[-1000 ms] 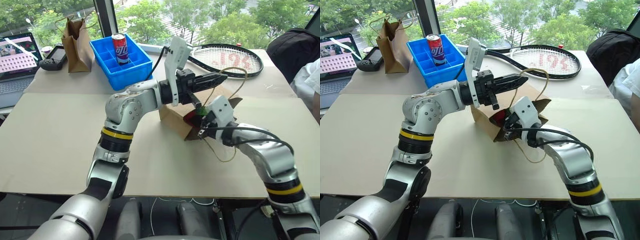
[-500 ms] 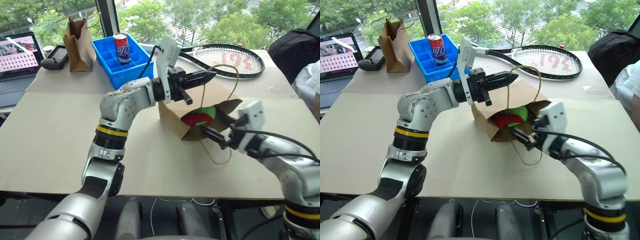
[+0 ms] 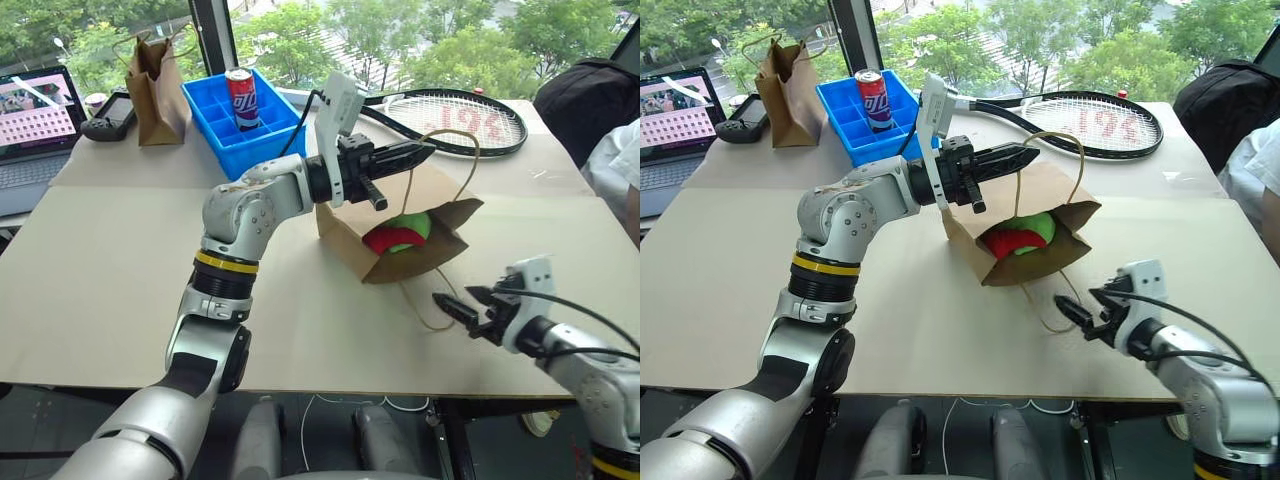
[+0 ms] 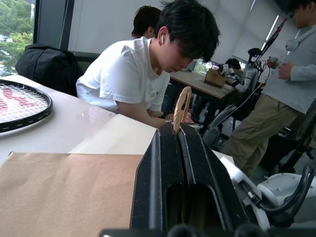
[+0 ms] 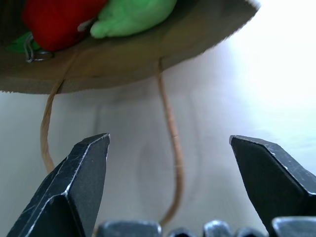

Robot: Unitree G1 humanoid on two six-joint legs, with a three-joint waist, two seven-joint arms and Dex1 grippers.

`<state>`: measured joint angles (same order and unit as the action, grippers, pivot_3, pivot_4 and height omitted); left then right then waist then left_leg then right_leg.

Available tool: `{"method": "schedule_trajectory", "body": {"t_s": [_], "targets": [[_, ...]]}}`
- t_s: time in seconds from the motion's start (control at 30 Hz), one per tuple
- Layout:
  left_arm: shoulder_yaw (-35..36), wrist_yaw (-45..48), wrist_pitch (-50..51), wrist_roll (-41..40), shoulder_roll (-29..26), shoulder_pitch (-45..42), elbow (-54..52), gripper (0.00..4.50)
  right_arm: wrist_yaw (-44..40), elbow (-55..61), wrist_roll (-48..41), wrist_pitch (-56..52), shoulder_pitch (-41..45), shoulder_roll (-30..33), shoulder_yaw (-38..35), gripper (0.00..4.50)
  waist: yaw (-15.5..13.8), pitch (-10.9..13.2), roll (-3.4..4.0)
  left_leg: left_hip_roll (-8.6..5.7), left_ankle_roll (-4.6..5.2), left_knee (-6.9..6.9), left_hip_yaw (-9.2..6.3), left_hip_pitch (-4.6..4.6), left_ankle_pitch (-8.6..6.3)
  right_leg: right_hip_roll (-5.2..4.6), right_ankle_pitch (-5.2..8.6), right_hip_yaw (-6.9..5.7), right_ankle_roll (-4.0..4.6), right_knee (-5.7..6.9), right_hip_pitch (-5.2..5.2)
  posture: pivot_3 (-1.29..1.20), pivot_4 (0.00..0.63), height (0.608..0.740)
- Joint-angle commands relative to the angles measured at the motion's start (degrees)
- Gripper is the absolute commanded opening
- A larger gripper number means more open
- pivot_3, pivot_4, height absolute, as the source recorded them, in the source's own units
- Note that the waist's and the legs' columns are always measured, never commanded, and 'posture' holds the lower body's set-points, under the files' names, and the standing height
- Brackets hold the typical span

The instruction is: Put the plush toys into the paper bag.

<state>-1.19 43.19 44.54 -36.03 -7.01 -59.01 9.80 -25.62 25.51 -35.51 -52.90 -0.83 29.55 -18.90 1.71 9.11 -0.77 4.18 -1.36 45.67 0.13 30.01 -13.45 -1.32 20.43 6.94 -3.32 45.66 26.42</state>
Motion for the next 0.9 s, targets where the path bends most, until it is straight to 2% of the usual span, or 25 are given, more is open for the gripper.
{"method": "schedule_trajectory", "body": {"t_s": [0.03, 0.2, 0.33, 0.4, 0.63, 0.77, 0.9], "targets": [[1.2, -0.3, -1.1, 0.0, -0.4, -1.8, -1.3, 0.00, 0.6, 0.7, -1.3, 1.7, 0.8, -2.3, 0.5, 3.59, 0.1, 0.0, 0.00, 0.00, 0.00, 0.00, -0.01, 0.00, 0.00, 0.00, 0.00, -0.01, 0.00, 0.00, 0.00, 0.00, 0.150, 0.663], [2.0, -0.8, -1.0, 0.3, -2.2, -1.7, -1.5, 0.00, -0.7, 3.7, -11.7, -0.6, 3.2, -3.8, -4.7, 1.90, 0.3, 0.0, 0.01, 0.00, 0.00, 0.00, -0.01, 0.02, 0.00, 0.00, 0.00, -0.01, 0.00, 0.00, 0.00, 0.00, 0.150, 0.663], [4.2, -1.5, -3.0, 1.7, -5.7, -2.3, -0.1, 0.00, 4.7, 6.8, -25.6, -2.3, 11.1, -4.6, -7.9, 0.43, 0.8, 0.0, 0.02, 0.00, 0.00, 0.00, -0.02, -0.01, 0.00, 0.01, 0.00, -0.01, 0.00, 0.02, -0.01, 0.00, 0.150, 0.663], [5.4, -2.1, -3.9, 2.4, -7.4, -2.7, 0.7, 0.00, 8.0, 7.6, -31.6, -2.3, 14.7, -4.9, -8.8, 0.14, 1.1, 0.1, 0.05, 0.00, 0.00, 0.00, -0.04, -0.02, 0.00, 0.02, 0.00, -0.02, 0.00, 0.03, -0.01, 0.00, 0.150, 0.663], [7.9, -2.1, -7.7, 4.3, -12.0, -6.0, 4.3, 0.00, 21.3, 5.5, -48.9, 1.4, 26.7, -3.7, -7.1, 0.14, 0.5, 0.3, 0.02, -0.02, 0.03, -0.02, -0.09, 0.13, 0.02, 0.01, 0.01, -0.05, 0.01, 0.01, 0.05, 0.00, 0.150, 0.663], [7.9, -2.2, -7.9, 4.3, -11.5, -5.7, 4.3, 0.00, 24.4, 4.8, -51.8, 2.1, 27.1, -1.9, -5.3, 0.14, -0.1, 0.3, 0.01, -0.11, 0.05, -0.02, -0.18, 0.21, 0.03, -0.03, 0.04, -0.04, -0.05, -0.11, 0.00, 0.00, 0.150, 0.663], [7.2, -2.7, -5.7, 3.3, -10.0, -3.2, 1.8, 0.00, 26.5, 4.7, -53.6, 2.1, 23.6, 0.0, -4.2, 0.14, -0.4, 0.3, 0.00, -0.13, 0.06, -0.02, -0.19, 0.25, 0.03, -0.04, 0.04, -0.03, -0.05, -0.12, 0.01, 0.00, 0.150, 0.663]]}}
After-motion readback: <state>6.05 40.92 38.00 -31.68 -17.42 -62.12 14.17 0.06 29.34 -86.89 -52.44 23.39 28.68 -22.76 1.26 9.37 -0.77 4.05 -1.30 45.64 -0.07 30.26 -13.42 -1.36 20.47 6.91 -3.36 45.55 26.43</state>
